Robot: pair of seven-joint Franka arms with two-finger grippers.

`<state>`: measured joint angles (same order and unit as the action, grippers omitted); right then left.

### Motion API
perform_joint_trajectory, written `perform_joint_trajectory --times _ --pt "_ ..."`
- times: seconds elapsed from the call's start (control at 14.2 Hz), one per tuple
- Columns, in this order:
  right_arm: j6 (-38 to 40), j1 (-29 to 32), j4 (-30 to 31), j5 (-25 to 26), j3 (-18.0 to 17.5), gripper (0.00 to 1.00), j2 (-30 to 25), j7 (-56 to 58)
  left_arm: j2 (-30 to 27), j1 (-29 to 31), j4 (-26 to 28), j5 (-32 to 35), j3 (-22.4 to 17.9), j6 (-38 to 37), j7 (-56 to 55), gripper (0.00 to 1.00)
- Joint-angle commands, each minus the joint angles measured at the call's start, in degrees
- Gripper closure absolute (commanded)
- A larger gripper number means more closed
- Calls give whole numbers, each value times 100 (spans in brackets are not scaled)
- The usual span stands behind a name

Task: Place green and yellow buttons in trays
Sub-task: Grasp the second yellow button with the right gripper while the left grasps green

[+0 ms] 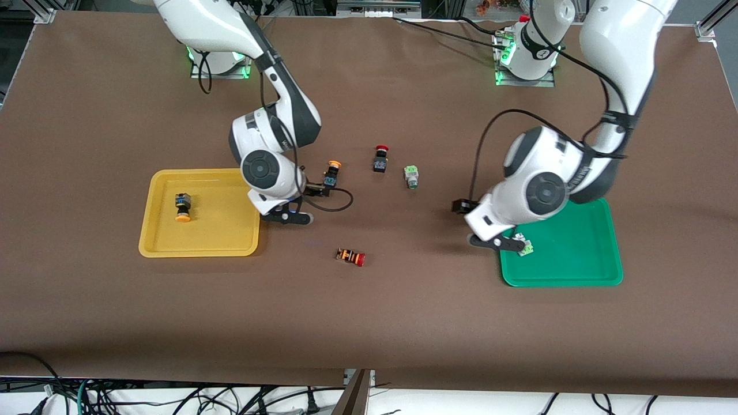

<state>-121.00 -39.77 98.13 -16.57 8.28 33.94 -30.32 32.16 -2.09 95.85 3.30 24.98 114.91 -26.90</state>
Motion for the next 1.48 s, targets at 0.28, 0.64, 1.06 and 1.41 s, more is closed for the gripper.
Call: perform_joint_trajectory --times 0.28,0.64,1.06,1.41 --pt "-311 -611 -67 -171 68 0 482 -747 -8 -536 1401 101 561 1805 -2194 0" --pt "-302 -813 -49 -171 77 82 570 -861 194 -652 1516 450 552 1851 -2328 0" --pt "-180 -743 -119 -66 260 100 317 -529 573 -837 1595 725 552 2281 -2662 5" --pt "797 -235 -480 -65 1289 100 183 1684 485 -837 1595 725 552 2159 -2662 97"
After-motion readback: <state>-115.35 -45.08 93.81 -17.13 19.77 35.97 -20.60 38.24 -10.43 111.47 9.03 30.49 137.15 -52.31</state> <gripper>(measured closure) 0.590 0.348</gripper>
